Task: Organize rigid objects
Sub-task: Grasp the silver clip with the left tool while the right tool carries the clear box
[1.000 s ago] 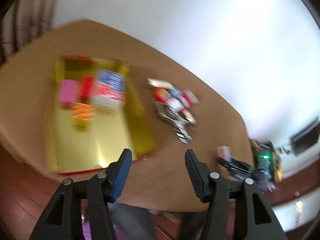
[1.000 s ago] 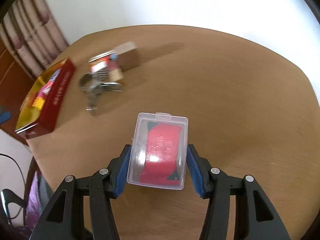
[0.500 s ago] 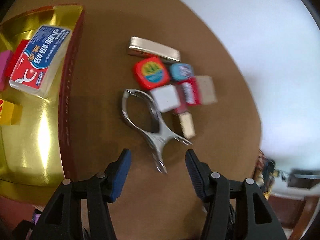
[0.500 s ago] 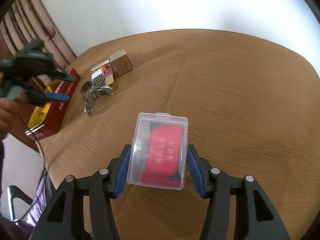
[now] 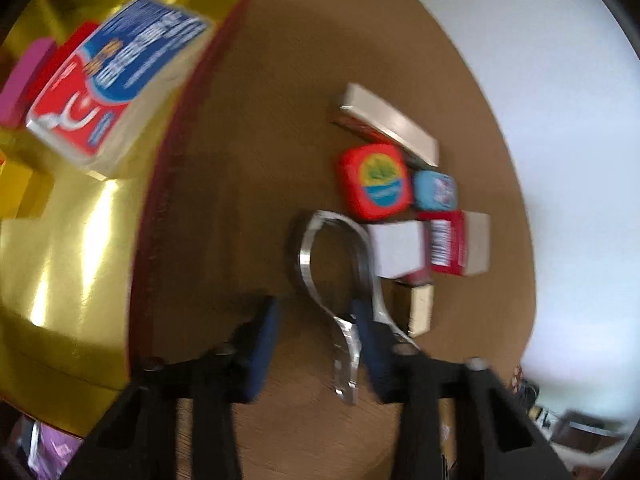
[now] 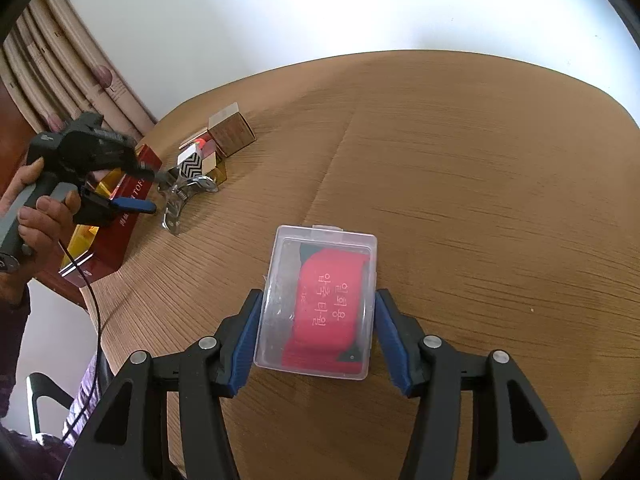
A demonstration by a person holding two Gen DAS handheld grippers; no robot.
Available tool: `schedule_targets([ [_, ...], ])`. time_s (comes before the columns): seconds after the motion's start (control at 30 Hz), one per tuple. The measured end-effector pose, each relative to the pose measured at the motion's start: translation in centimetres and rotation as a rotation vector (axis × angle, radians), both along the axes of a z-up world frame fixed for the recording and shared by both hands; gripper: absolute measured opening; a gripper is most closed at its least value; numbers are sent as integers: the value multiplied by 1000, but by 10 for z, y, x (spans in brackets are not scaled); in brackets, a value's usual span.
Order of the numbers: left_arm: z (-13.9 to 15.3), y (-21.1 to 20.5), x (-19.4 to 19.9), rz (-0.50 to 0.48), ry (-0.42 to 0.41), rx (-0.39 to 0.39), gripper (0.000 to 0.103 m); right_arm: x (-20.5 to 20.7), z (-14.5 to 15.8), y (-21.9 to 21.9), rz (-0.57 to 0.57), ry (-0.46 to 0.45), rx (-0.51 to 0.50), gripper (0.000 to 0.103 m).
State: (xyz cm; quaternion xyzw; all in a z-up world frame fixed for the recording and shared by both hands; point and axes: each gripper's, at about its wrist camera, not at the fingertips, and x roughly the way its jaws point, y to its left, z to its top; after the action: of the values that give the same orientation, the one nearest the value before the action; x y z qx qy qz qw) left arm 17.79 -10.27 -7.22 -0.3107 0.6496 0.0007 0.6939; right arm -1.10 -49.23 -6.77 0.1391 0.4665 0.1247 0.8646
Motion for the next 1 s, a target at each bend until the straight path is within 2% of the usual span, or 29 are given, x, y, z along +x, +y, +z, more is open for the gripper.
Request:
schedule_targets([
  [0.2, -7, 0, 2, 17, 12, -4, 23, 0, 0, 0, 5, 6, 6, 54],
  [0.27, -10, 2, 1, 30, 0, -4, 14, 1, 0, -1, 5, 9, 11, 54],
  [0.33, -10, 4, 5, 33, -6, -6, 11, -1, 0, -1, 2, 8, 15, 54],
  [0.4, -6, 0, 9, -3, -33, 28, 3, -1, 0, -1, 6, 9, 13, 54],
  [0.57, 1, -15, -1, -105, -79, 72, 2, -2, 0, 0, 7, 13, 4, 53],
  [0.83, 48, -22, -39, -218, -186, 61, 2, -2, 3, 5, 6, 25, -34, 51],
  [1.0, 87, 5, -55, -233, -229, 49, 2, -4, 13, 8, -4, 13, -40, 51],
])
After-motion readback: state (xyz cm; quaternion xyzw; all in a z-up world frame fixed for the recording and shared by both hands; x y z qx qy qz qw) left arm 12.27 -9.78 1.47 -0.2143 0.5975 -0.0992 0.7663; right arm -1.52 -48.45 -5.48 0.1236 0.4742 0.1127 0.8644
